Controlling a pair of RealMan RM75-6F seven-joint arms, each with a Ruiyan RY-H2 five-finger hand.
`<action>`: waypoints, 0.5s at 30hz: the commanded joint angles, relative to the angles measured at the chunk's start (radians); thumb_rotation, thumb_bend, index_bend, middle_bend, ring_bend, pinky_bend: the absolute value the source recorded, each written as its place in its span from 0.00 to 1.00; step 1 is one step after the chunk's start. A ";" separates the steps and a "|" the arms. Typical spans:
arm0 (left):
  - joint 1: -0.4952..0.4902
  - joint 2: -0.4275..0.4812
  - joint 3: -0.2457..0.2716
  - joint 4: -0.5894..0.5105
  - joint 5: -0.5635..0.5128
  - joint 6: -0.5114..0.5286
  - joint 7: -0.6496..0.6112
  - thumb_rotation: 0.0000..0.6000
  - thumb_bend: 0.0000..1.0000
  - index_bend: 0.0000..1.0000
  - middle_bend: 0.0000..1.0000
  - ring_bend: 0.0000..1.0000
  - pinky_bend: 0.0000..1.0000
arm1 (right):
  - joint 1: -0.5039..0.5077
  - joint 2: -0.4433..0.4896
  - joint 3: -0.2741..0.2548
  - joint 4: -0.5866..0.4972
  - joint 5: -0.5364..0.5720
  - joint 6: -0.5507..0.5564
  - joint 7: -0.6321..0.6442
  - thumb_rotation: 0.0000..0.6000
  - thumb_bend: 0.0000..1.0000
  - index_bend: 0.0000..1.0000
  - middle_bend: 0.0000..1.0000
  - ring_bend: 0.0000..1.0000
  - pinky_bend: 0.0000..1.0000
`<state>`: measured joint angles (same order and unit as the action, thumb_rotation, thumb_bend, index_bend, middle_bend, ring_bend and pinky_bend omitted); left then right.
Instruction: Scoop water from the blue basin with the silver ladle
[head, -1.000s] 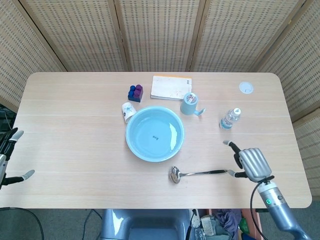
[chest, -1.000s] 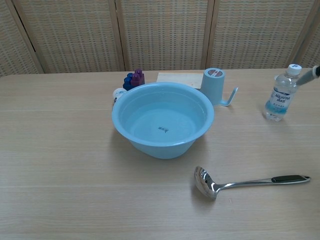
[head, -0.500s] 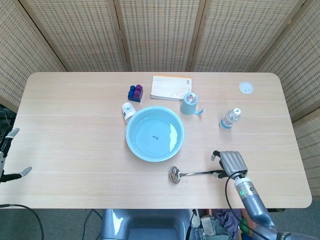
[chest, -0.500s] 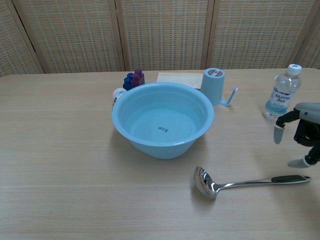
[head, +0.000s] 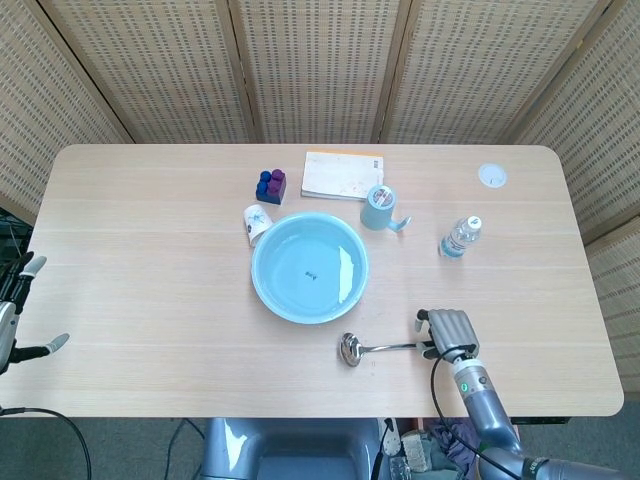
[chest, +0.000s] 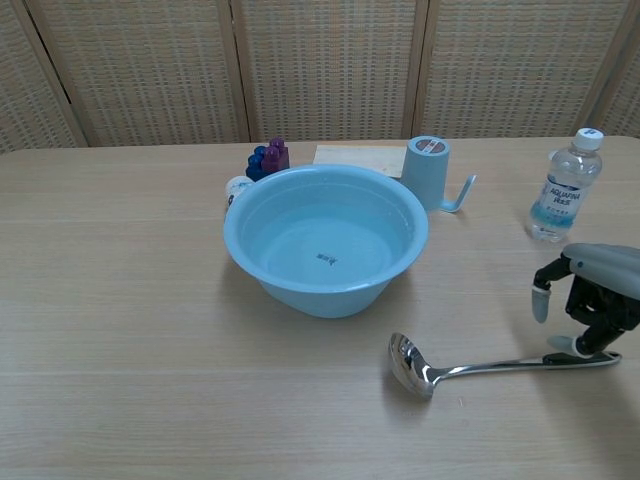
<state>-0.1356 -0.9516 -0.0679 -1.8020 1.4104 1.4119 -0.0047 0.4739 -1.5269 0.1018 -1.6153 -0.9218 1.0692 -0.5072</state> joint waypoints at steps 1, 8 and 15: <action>-0.002 -0.003 0.000 -0.001 -0.003 -0.005 0.009 1.00 0.00 0.00 0.00 0.00 0.00 | -0.013 -0.025 -0.026 0.040 -0.049 0.029 0.008 1.00 0.34 0.49 0.95 1.00 1.00; -0.007 -0.014 0.000 -0.006 -0.008 -0.011 0.042 1.00 0.00 0.00 0.00 0.00 0.00 | -0.033 -0.095 -0.071 0.171 -0.170 0.070 0.040 1.00 0.34 0.49 0.95 1.00 1.00; -0.008 -0.019 0.001 -0.007 -0.011 -0.013 0.055 1.00 0.00 0.00 0.00 0.00 0.00 | -0.044 -0.111 -0.086 0.221 -0.186 0.042 0.058 1.00 0.34 0.49 0.95 1.00 1.00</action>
<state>-0.1437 -0.9709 -0.0668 -1.8093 1.3991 1.3993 0.0501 0.4310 -1.6372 0.0167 -1.3956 -1.1061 1.1125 -0.4504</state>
